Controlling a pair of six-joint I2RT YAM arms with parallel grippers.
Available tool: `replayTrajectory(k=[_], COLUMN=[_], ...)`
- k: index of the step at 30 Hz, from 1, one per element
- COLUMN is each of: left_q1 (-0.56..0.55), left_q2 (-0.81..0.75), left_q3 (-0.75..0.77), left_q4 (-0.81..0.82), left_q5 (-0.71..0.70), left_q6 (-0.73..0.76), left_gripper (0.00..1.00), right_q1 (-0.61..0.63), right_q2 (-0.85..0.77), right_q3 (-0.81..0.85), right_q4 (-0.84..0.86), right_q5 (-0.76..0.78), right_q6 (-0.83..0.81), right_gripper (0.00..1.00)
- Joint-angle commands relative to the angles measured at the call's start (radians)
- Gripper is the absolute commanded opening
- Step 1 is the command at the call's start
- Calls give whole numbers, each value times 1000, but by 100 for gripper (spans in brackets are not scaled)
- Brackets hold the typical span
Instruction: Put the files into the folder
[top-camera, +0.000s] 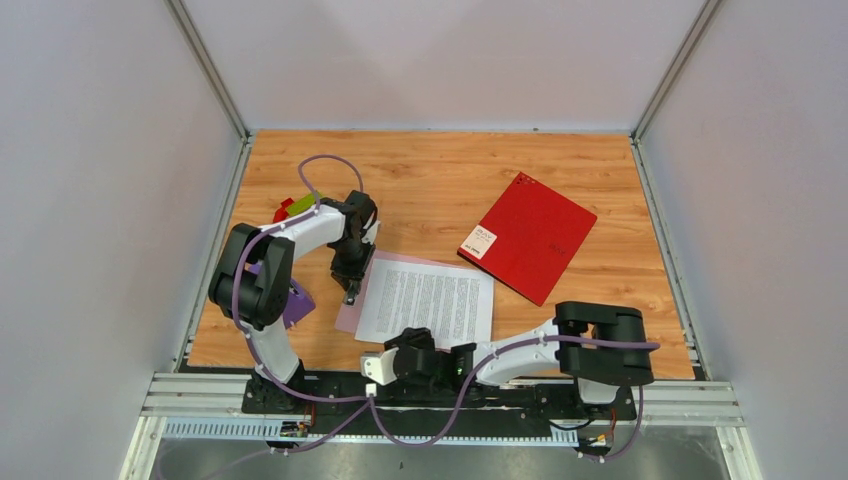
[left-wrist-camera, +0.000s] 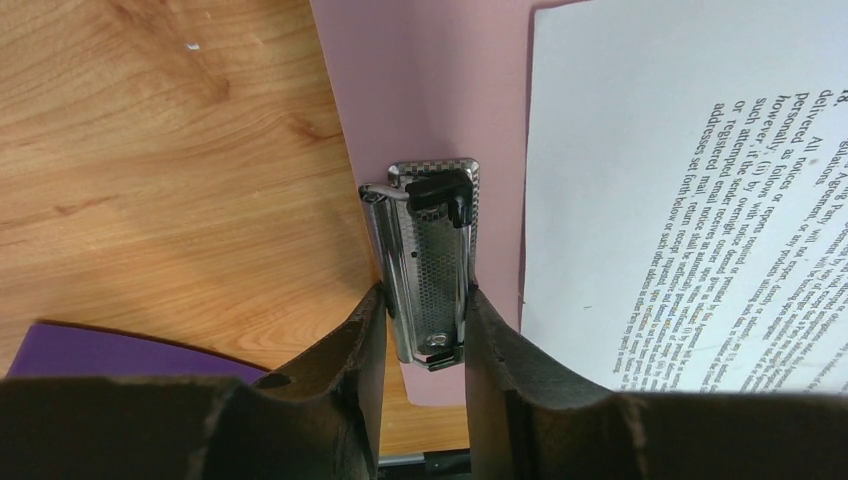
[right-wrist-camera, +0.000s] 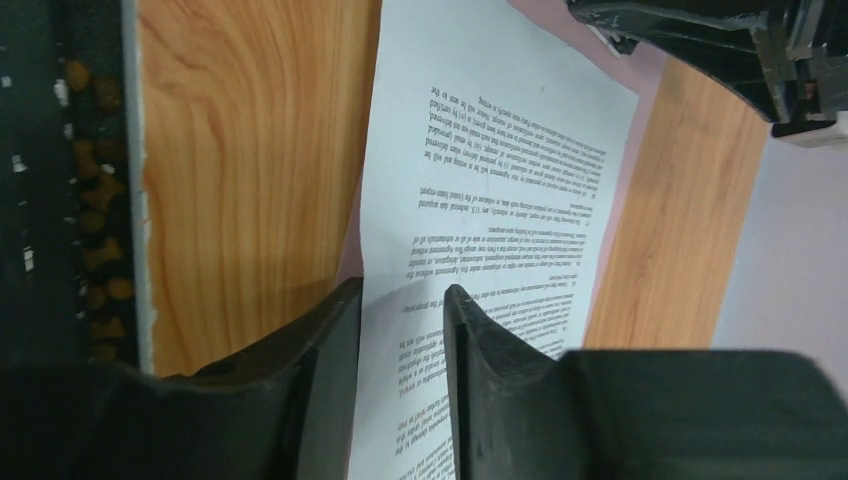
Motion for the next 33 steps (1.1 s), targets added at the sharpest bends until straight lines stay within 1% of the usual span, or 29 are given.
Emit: replayTrajectory(k=[1, 5, 8, 11, 15, 20, 26, 33], left_q1=[6, 5, 7, 9, 14, 20, 30, 44], left_q2=[17, 13, 8, 4, 3, 3, 4, -1], left_q3=[21, 21, 19, 16, 17, 10, 5, -6], left_q4=[-3, -3, -2, -1, -3, 2, 7, 14], left_q5=[12, 15, 25, 56, 62, 85, 117, 127], left_q6=[10, 10, 10, 11, 10, 13, 14, 11], left_gripper=[25, 20, 18, 15, 10, 7, 0, 0], right_q1=[-6, -60, -155, -246, -324, -393, -418, -434], right_q2=[-109, -231, -311, -352, -291, -184, -83, 7], right_q3=[6, -19, -77, -110, -80, -17, 51, 101], right_q4=[-79, -111, -59, -10, -26, -11, 25, 69], right_q5=[-95, -299, -438, -546, -569, -655, -691, -697], right_q6=[67, 174, 239, 276, 248, 256, 282, 332], right_gripper=[38, 48, 51, 58, 60, 63, 63, 63])
